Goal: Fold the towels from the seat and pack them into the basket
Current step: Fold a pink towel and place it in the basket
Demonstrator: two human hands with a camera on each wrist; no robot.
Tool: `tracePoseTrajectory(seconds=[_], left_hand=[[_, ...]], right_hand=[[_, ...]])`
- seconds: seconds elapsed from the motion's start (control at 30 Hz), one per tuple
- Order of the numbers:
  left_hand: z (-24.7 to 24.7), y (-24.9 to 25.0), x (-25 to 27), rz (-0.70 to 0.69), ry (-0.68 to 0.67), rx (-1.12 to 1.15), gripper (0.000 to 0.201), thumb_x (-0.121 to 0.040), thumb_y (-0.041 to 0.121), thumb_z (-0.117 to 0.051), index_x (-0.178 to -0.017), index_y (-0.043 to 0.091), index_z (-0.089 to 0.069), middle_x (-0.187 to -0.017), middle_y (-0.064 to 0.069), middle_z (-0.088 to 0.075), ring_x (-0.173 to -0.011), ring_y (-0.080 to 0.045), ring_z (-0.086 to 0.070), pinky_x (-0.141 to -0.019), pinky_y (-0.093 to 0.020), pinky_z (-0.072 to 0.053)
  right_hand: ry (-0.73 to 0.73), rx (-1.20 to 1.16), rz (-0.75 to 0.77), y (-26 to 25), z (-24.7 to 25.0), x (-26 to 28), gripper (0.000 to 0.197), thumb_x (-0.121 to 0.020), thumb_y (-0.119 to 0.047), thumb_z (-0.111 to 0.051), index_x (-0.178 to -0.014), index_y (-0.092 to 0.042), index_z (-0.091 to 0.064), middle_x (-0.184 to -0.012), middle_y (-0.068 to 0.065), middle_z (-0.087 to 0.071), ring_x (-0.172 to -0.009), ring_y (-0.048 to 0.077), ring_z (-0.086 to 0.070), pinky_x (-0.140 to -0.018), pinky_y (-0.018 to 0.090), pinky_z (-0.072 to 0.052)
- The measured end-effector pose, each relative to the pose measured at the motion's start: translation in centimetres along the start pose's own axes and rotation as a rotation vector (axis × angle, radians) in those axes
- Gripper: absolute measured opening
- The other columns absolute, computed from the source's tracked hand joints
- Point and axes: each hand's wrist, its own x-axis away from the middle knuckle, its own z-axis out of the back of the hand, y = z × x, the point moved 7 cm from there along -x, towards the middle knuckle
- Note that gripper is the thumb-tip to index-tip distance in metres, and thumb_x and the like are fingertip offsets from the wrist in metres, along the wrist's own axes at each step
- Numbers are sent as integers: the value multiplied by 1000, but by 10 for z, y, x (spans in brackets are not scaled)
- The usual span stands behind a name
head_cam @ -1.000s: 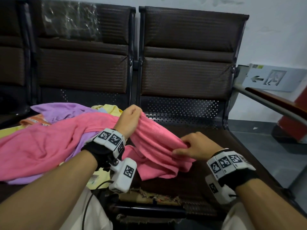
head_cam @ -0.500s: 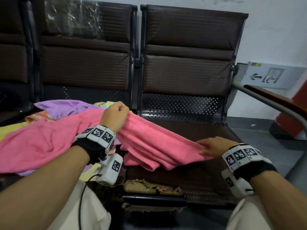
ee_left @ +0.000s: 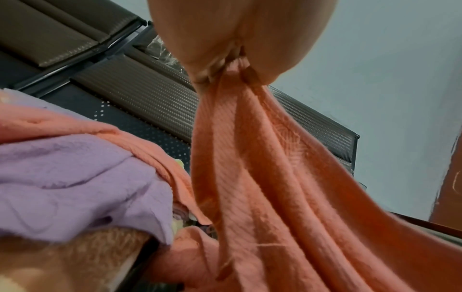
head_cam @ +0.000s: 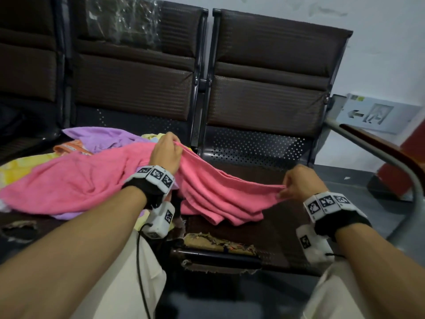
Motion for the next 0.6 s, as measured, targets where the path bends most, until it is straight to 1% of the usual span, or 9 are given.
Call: tracePoseTrajectory(seconds=[0.03, 0.1, 0.17, 0.23, 0.3, 0.4, 0.47, 0.53, 0.6], left_hand=[[0, 0, 0, 13, 16, 12, 14, -89, 1, -43, -98, 0, -53, -104, -19, -58, -97, -32, -53, -81, -36, -37], [0, 1, 0, 35, 42, 30, 16, -89, 0, -41, -100, -2, -53, -106, -21, -58, -99, -33, -53, -81, -38, -36], [-2, -1, -2, 58, 67, 40, 16, -90, -1, -40, -101, -2, -52, -105, -23, -58, -99, -34, -53, -81, -38, -36], [-4, -5, -4, 97, 90, 52, 17, -90, -1, -40, -103, -2, -51, -106, -23, -57, -100, -36, -54, -80, -38, -37], [-7, -8, -7, 133, 98, 65, 20, -89, -2, -40, -106, -2, -50, -109, -24, -57, -101, -38, -54, -80, -38, -37], [-14, -4, -9, 127, 90, 53, 24, -90, -4, -36, -110, -2, -49, -109, -25, -56, -101, -38, -53, -82, -39, -39], [-16, 1, -10, 106, 105, 79, 24, -92, -3, -35, -111, -1, -48, -105, -22, -56, -97, -33, -53, -80, -33, -36], [-20, 7, -11, 127, 77, 154, 23, -94, 1, -35, -112, 2, -49, -99, -13, -55, -90, -24, -49, -76, -26, -32], [-28, 14, -10, 178, -28, 258, 21, -96, 7, -35, -110, 9, -50, -98, -6, -53, -89, -21, -49, -78, -29, -37]], right_hand=[[12, -52, -5, -1, 1, 1, 35, -57, -33, -89, -54, -21, -56, -70, 1, -58, -68, 15, -54, -62, 24, -39], [55, -183, -32, 3, 4, 2, 33, -61, -33, -87, -60, -18, -58, -65, 0, -61, -68, 16, -57, -61, 25, -39], [145, -311, -39, 11, 9, 1, 25, -68, -29, -83, -69, -16, -62, -70, 2, -64, -73, 19, -60, -64, 26, -41], [251, -401, -51, 21, 15, -2, 19, -73, -26, -80, -73, -18, -62, -72, 0, -64, -73, 18, -58, -67, 25, -39], [358, -490, -64, 31, 22, -9, 17, -75, -23, -78, -74, -19, -61, -71, -1, -62, -73, 17, -57, -68, 24, -37], [484, -679, -82, 43, 30, -19, 16, -76, -19, -77, -78, -19, -61, -78, 1, -63, -77, 18, -58, -72, 28, -42], [529, -803, -100, 49, 33, -23, 13, -77, -15, -75, -80, -17, -63, -78, 2, -63, -77, 18, -59, -73, 30, -47], [573, -899, -129, 55, 36, -22, 9, -79, -13, -72, -81, -18, -65, -77, 1, -65, -76, 18, -60, -75, 34, -50], [630, -975, -155, 61, 42, -15, 7, -80, -14, -69, -82, -21, -67, -76, -1, -65, -78, 19, -61, -75, 34, -51]])
